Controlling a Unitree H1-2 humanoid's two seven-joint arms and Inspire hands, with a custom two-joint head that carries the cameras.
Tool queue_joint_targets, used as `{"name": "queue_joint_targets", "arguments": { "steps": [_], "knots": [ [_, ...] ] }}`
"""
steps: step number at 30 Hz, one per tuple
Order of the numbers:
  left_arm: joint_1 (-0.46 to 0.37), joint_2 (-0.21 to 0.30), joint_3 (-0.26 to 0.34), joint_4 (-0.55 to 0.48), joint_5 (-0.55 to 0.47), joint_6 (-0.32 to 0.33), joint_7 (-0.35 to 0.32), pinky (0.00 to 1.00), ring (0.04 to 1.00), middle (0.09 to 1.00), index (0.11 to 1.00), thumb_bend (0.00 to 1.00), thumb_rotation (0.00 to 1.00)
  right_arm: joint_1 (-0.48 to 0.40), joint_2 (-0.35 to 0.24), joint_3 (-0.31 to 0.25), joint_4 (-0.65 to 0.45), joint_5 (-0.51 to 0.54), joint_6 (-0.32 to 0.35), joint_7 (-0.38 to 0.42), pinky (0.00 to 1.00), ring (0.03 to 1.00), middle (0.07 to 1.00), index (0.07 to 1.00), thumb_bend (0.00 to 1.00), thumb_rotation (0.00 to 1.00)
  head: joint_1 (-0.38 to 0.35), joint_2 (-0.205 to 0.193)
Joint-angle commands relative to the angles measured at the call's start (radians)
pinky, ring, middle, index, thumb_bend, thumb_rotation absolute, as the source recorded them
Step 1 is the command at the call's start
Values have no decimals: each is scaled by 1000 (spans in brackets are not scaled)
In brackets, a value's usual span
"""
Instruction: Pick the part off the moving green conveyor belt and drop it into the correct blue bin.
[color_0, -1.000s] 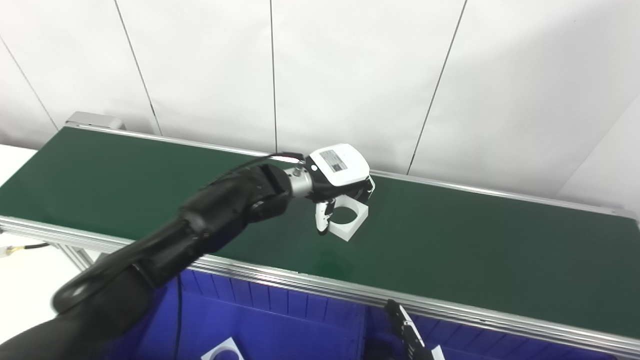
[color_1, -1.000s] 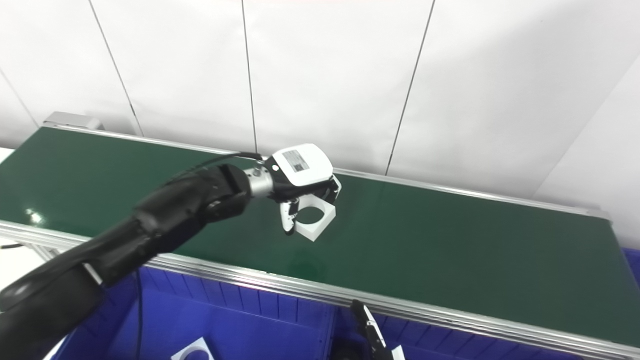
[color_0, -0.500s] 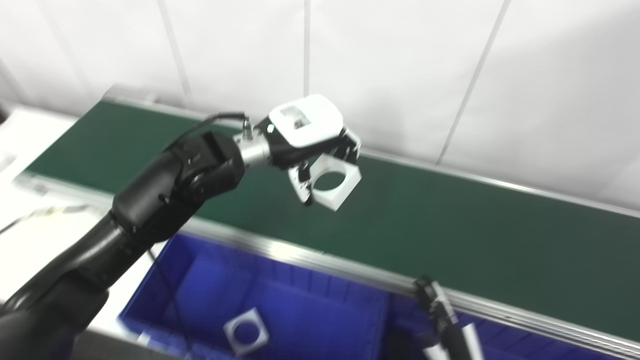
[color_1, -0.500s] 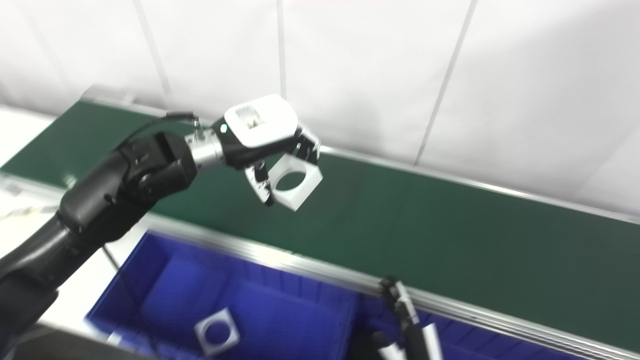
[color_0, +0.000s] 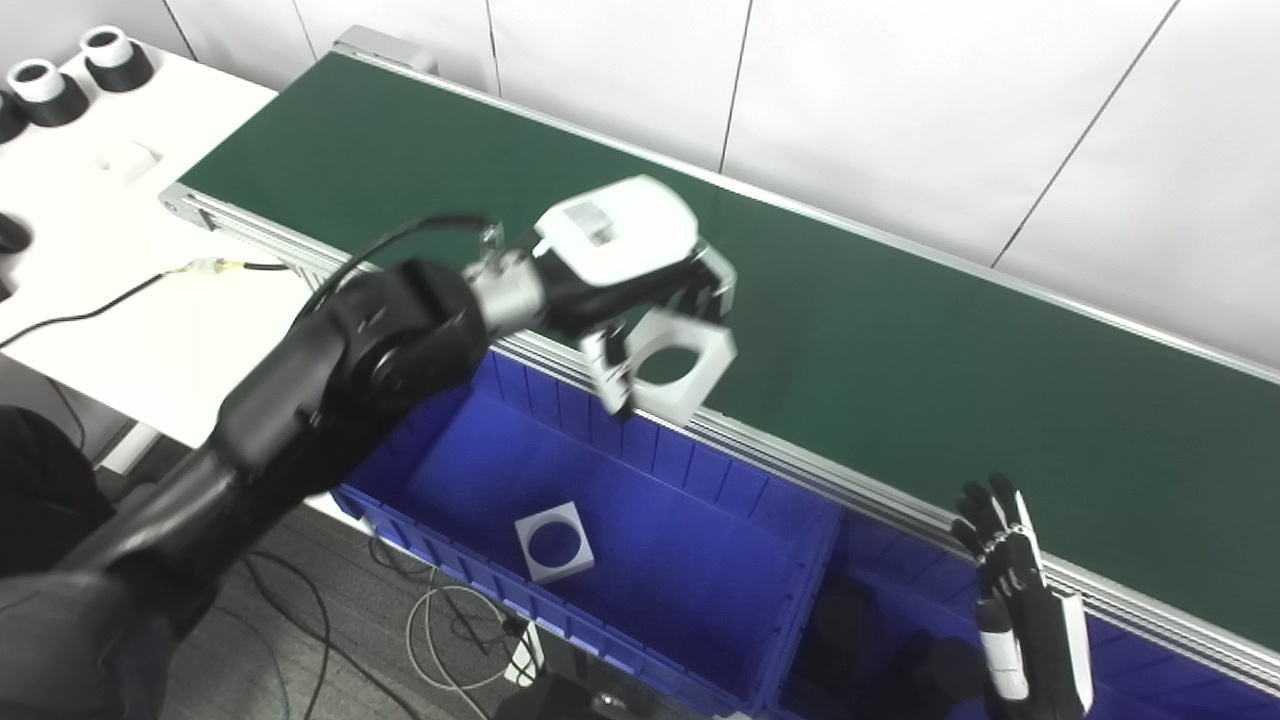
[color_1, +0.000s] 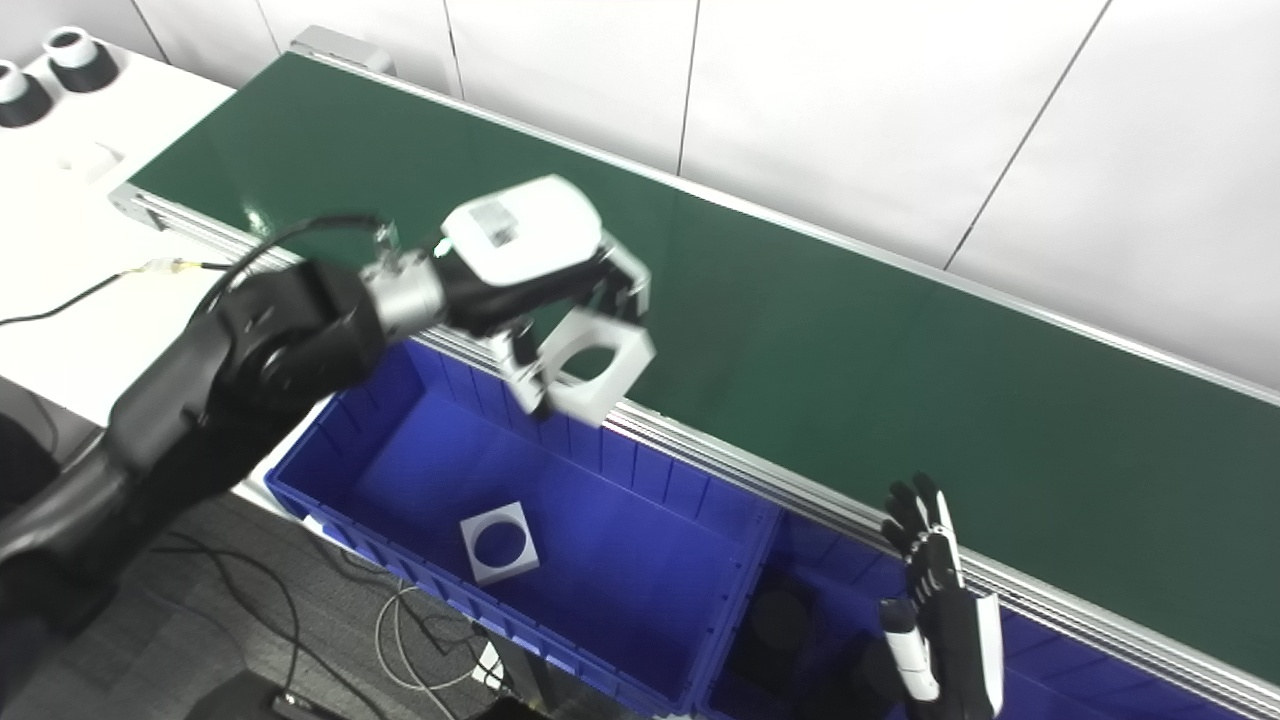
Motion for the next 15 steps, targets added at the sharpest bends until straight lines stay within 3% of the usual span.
{"name": "queue_joint_targets", "arguments": {
  "steps": [1,10,15],
  "knots": [
    [19,-36,5,-18,24,6,59,353,402,519,519,500,0,-2,10,-9,-36,0,-50,19,887,915,911,964,823,888,-13,-2],
    [195,-230,-42,70,190,5,262,371,418,521,508,502,0,6,34,-24,-34,-11,-49,37,883,917,916,959,819,887,-48,-8],
    [232,-262,-70,178,234,-22,361,384,404,502,530,501,0,6,42,-30,-31,-19,-50,42,883,911,912,956,805,881,-56,-12]
  ]
}}
